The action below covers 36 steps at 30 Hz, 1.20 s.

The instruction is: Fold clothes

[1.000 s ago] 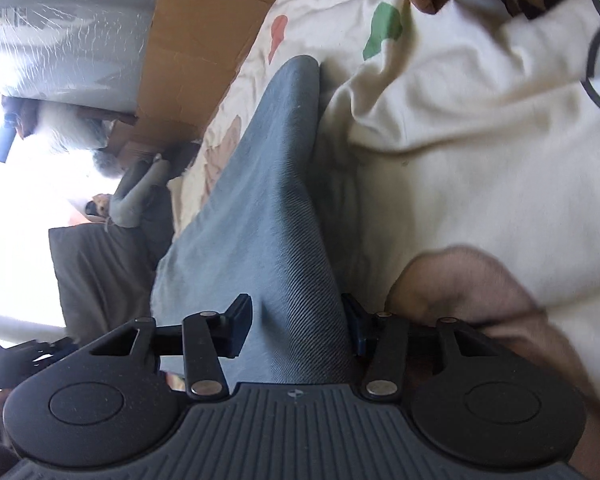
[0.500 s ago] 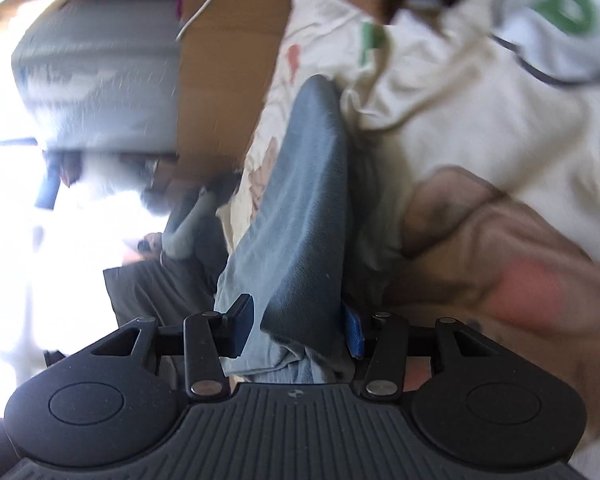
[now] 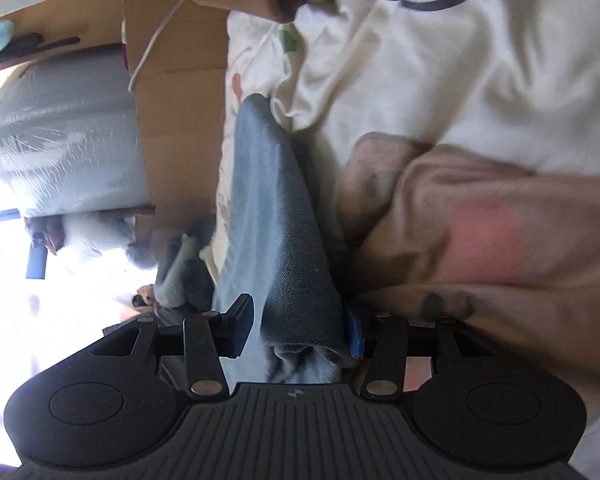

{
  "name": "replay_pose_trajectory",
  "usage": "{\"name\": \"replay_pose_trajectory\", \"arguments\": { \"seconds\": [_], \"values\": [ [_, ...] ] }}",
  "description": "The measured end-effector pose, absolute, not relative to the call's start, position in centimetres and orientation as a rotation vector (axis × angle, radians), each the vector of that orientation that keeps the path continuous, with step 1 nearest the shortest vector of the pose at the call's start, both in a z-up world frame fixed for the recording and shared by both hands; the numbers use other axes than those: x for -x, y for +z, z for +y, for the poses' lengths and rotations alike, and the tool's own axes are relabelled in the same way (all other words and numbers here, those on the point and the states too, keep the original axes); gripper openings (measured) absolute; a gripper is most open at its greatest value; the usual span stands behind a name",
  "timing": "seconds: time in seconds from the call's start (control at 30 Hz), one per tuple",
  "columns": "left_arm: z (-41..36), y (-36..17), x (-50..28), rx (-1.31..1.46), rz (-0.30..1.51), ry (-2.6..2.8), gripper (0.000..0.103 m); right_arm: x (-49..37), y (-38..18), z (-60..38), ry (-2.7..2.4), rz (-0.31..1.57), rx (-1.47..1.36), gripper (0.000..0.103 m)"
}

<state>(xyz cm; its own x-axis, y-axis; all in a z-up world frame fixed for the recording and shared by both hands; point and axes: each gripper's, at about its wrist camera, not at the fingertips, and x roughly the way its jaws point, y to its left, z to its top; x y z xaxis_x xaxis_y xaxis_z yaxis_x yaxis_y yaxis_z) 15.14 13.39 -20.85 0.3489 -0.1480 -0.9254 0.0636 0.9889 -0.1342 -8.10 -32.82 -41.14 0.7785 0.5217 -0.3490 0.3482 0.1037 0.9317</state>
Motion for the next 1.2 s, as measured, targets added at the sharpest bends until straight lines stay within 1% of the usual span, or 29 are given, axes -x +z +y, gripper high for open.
{"name": "replay_pose_trajectory", "arguments": {
  "seconds": [0.07,0.17,0.2,0.3,0.43,0.5,0.63,0.73,0.93,1.07,1.2],
  "values": [
    [12.7,-21.7,-15.1,0.07,1.216,-0.154,0.029,7.8,-40.7,-32.6,0.127,0.726,-1.499,0.049],
    [11.5,-23.0,-15.2,0.055,1.23,-0.181,0.029,7.4,-40.0,-32.5,0.101,0.714,-1.485,0.027],
    [11.0,-23.4,-15.3,0.049,1.235,-0.191,0.029,7.2,-39.7,-32.4,0.095,0.723,-1.466,0.023],
    [9.4,-24.6,-15.6,0.039,1.244,-0.225,0.028,7.1,-38.7,-32.3,0.109,0.75,-1.403,0.019],
    [6.8,-26.1,-15.8,0.035,1.251,-0.29,0.026,7.0,-37.2,-32.1,0.136,0.756,-1.366,0.018],
    [5.5,-26.9,-15.7,0.034,1.26,-0.334,0.023,6.8,-36.9,-32.1,0.13,0.768,-1.355,0.018],
    [3.3,-28.7,-15.2,0.042,1.295,-0.409,0.014,6.6,-36.7,-32.3,0.128,0.796,-1.342,0.018],
    [2.4,-30.3,-14.7,0.041,1.32,-0.433,0.01,6.5,-36.3,-32.3,0.126,0.812,-1.318,0.018],
    [2.3,-33.3,-13.6,0.064,1.361,-0.437,0.009,6.0,-35.4,-31.9,0.126,0.841,-1.27,0.018],
    [2.6,-33.6,-14.2,0.097,1.363,-0.426,0.008,5.7,-35.4,-32.0,0.113,0.857,-1.257,0.019],
    [2.1,-33.2,-16.3,0.067,1.329,-0.424,0.009,5.8,-35.5,-31.8,0.101,0.859,-1.259,0.019]
  ]
}}
